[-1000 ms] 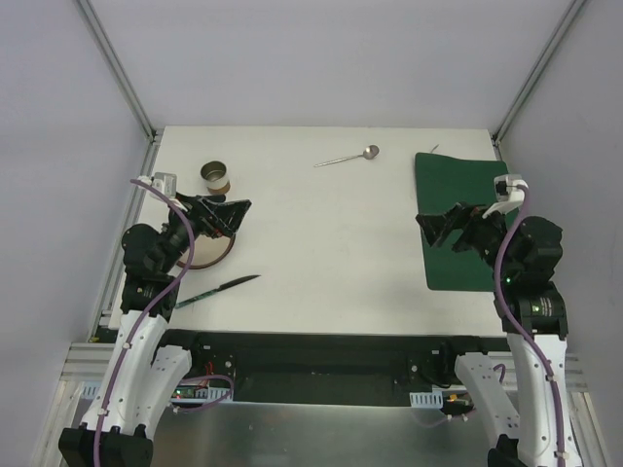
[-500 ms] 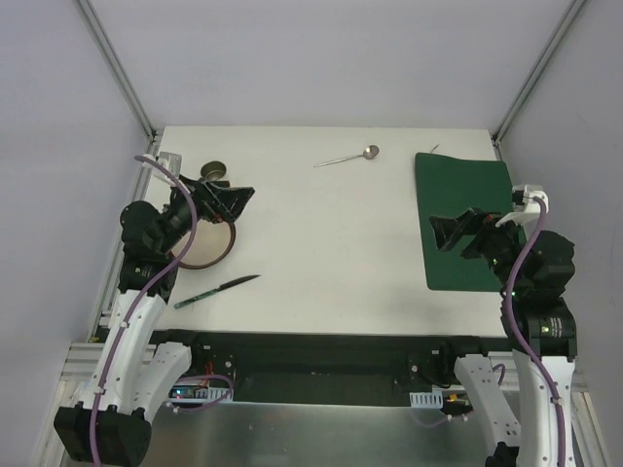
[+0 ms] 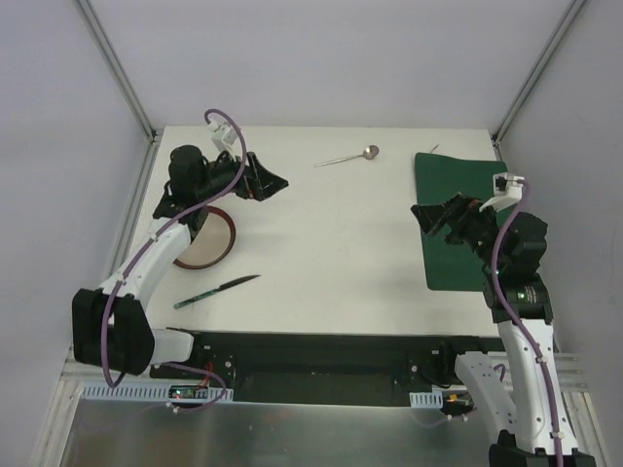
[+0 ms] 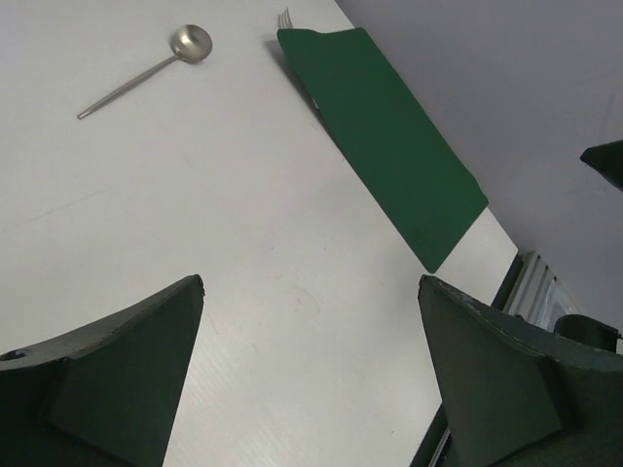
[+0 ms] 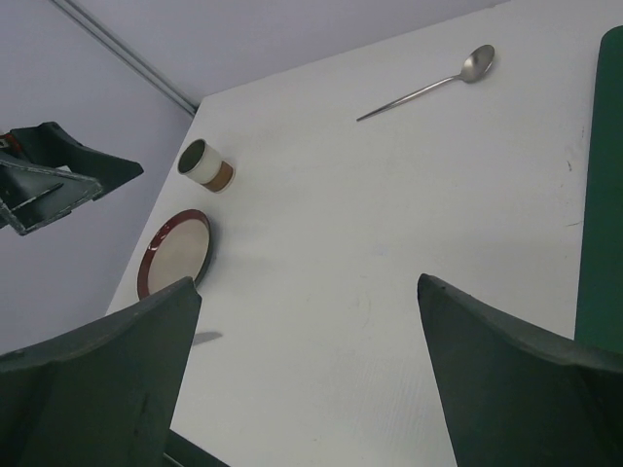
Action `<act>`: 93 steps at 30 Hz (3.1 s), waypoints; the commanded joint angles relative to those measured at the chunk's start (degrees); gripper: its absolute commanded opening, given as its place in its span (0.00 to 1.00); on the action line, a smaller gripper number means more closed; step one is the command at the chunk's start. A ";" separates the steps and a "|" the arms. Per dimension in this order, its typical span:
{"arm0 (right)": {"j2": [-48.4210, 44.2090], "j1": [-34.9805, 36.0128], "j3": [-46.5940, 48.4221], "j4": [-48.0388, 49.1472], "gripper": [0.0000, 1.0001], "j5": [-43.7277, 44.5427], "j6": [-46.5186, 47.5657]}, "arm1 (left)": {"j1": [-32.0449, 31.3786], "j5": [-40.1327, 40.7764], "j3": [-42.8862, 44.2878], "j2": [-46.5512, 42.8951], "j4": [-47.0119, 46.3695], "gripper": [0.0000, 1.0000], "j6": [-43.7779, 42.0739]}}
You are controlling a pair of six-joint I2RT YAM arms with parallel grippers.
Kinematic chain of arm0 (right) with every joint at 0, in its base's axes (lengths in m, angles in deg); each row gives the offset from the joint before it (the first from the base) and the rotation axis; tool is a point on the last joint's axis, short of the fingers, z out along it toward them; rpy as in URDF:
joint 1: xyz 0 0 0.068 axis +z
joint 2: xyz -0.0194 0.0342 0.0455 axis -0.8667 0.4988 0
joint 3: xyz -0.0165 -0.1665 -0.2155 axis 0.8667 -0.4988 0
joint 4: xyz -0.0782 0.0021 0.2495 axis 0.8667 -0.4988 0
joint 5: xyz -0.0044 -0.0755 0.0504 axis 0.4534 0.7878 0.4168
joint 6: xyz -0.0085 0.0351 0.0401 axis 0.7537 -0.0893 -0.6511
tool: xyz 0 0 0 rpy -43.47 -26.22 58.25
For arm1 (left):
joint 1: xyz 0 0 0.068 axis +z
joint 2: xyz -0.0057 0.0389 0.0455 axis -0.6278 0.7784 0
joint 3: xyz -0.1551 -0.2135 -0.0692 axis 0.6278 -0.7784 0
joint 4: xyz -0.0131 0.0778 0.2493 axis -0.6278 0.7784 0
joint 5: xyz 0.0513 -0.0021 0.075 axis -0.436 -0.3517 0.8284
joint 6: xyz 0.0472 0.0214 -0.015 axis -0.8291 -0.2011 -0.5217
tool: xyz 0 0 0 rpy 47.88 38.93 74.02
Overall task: Set the dinner table for one person
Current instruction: Pick up the napkin from the corner of the board.
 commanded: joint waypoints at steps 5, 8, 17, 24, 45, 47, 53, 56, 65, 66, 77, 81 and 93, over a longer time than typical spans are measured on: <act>7.07 -0.15 6.74 -0.85 0.96 -1.15 3.21 | -3.83 -5.66 13.93 18.11 -1.39 0.87 -4.53; 8.82 -0.24 7.26 -0.85 0.96 -0.18 3.83 | -5.42 -5.84 18.41 22.61 -1.13 0.86 -5.06; 20.60 -1.82 12.45 -1.38 0.96 0.44 3.83 | -10.43 -6.36 33.00 38.34 1.25 0.86 -9.72; 27.11 -5.42 13.33 0.20 0.96 -4.74 2.33 | -13.95 -6.28 44.41 49.24 -0.33 0.86 -9.72; 30.09 -9.20 9.81 2.58 0.96 -5.19 2.07 | -17.47 -11.90 63.69 76.86 -30.06 0.88 18.59; 31.50 -9.47 10.43 2.67 0.96 -3.88 1.89 | -17.55 -11.90 62.82 74.49 -26.29 0.88 13.96; 41.16 -10.17 16.12 4.60 0.96 -2.81 -1.43 | -17.90 0.53 52.29 58.24 -4.14 0.88 -8.17; 48.45 -10.43 20.61 5.48 0.97 -3.34 -2.67 | -17.91 7.24 46.32 49.89 2.63 0.88 -13.83; 73.66 -11.05 42.84 4.08 0.98 0.09 2.15 | -17.91 20.53 30.21 32.57 6.08 0.88 -15.78; 75.35 -11.14 46.69 3.99 0.98 0.09 3.11 | -17.91 21.31 29.25 30.82 6.26 0.88 -15.78; 96.36 -16.15 66.06 1.44 0.98 -3.60 0.49 | -17.91 27.74 22.03 22.45 11.79 0.89 -17.54; 99.09 -17.29 69.04 3.45 0.97 -4.04 -1.00 | -17.91 28.79 21.59 21.92 13.20 0.89 -18.42; 106.13 -17.82 74.77 4.95 0.97 -4.66 -4.26 | -17.91 27.82 20.80 21.22 14.43 0.88 -18.60</act>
